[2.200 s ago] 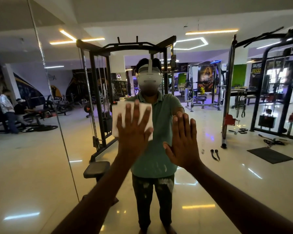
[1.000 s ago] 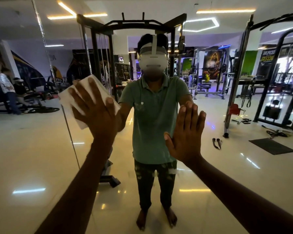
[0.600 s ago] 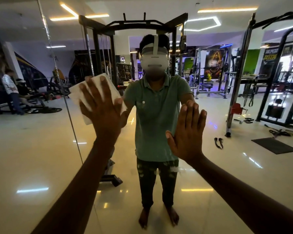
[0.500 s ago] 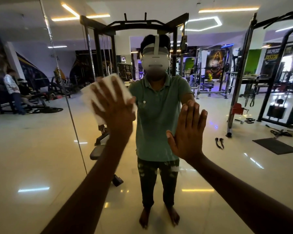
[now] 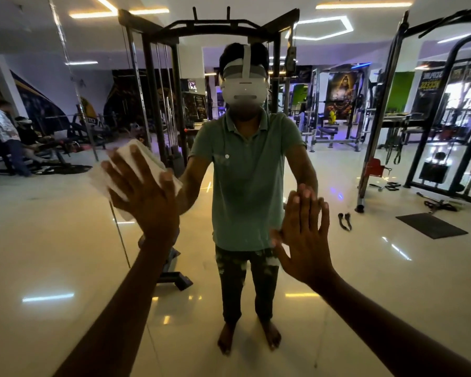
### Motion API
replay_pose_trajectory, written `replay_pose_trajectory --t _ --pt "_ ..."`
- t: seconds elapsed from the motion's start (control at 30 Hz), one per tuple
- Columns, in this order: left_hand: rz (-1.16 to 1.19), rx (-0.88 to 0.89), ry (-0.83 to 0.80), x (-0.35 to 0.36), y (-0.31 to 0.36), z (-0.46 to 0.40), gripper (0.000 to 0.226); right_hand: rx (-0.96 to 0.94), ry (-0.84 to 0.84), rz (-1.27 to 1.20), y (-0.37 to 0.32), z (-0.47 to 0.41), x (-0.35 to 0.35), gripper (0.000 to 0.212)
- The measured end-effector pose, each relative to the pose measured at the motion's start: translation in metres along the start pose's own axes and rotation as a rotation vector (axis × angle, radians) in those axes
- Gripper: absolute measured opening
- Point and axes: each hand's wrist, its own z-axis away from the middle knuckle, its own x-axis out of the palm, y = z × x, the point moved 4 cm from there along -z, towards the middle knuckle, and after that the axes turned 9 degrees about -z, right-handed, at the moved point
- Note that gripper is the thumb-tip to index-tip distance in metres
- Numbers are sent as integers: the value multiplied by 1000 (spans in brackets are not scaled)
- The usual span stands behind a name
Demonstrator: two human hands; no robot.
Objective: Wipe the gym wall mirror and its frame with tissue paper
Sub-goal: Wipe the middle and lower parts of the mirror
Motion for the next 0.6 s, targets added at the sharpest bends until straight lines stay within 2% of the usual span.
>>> replay_pose_trajectory --t 0.07,0.1,0.23,0.3,0.33,0.4,0.47,0.53,0.6 --pt "18 -6 -28 7 38 42 72 22 -64 75 10 35 9 100" --pt "25 69 -63 9 62 68 75 26 -90 96 14 48 12 100" --pt "4 682 -199 19 125 163 76 19 -106 47 18 62 21 95" --pt "-11 892 -140 25 113 165 73 13 -89 13 20 62 24 92" --pt "-15 940 -107 30 98 161 73 10 -84 8 21 62 25 92" --pt "-37 880 -94 38 52 148 74 8 -84 11 24 63 28 93" --pt "-80 706 -82 46 1 143 71 3 -67 12 24 64 29 93" --pt "-68 461 -93 56 -18 147 68 -13 -43 23 25 65 32 94" --pt "30 93 -84 58 2 154 68 -14 -22 33 24 67 37 97"
